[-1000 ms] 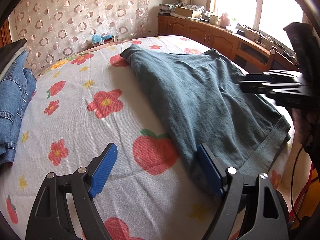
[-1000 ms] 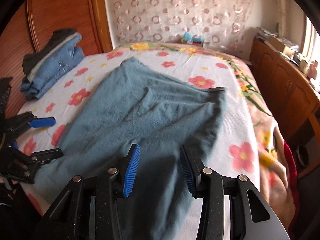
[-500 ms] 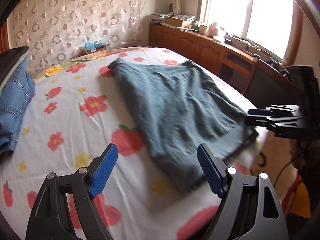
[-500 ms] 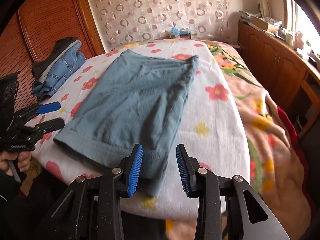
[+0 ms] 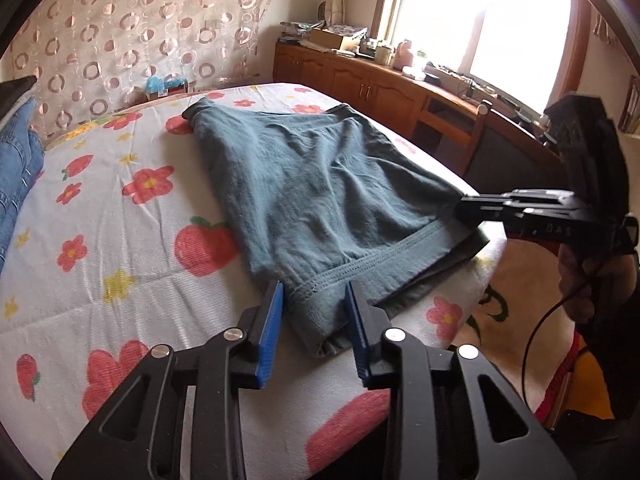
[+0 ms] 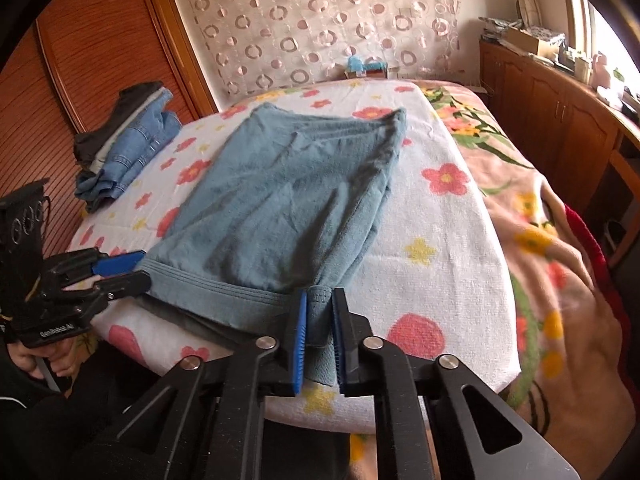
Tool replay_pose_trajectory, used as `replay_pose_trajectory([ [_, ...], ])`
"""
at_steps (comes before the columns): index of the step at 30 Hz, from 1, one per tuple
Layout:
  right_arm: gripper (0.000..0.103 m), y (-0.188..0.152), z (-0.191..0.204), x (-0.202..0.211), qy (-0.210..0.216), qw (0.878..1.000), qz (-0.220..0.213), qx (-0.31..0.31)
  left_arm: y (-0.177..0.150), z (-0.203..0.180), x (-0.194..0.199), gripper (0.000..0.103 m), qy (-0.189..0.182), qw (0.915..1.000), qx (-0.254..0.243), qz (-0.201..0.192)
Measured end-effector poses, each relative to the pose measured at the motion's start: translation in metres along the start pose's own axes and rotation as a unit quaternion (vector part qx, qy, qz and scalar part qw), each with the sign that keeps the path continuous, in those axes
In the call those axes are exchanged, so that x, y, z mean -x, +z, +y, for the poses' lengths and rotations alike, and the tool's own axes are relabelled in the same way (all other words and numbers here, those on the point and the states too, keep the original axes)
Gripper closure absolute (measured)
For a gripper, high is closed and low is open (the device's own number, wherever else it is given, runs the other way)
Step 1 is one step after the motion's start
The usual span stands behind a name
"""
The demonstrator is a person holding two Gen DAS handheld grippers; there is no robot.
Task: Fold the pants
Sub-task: 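Grasp the hem edge of the folded blue-grey pants with both tools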
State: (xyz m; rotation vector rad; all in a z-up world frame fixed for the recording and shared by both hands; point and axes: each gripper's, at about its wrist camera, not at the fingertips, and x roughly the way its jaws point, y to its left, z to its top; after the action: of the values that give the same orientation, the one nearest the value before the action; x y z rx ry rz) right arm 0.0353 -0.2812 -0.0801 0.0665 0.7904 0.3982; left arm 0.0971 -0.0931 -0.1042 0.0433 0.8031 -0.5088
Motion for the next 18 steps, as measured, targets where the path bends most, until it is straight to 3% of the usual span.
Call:
replay_pose_trajectory([
  [8, 0.093, -0.006, 0.008, 0.011, 0.001, 1.0, 0.0, 0.009, 0.002, 0.001, 0.005, 0.084, -0.007, 1.0, -0.001, -0.006],
  [12, 0.093, -0.011, 0.01, 0.015, 0.001, 1.0, 0.008, 0.013, 0.004, 0.002, 0.015, 0.084, -0.01, 0.9998, -0.001, -0.016],
  [18, 0.092, -0.011, 0.009, 0.014, -0.006, 1.0, 0.016, 0.009, -0.003, 0.001, 0.008, 0.084, -0.001, 1.0, 0.0, 0.002],
])
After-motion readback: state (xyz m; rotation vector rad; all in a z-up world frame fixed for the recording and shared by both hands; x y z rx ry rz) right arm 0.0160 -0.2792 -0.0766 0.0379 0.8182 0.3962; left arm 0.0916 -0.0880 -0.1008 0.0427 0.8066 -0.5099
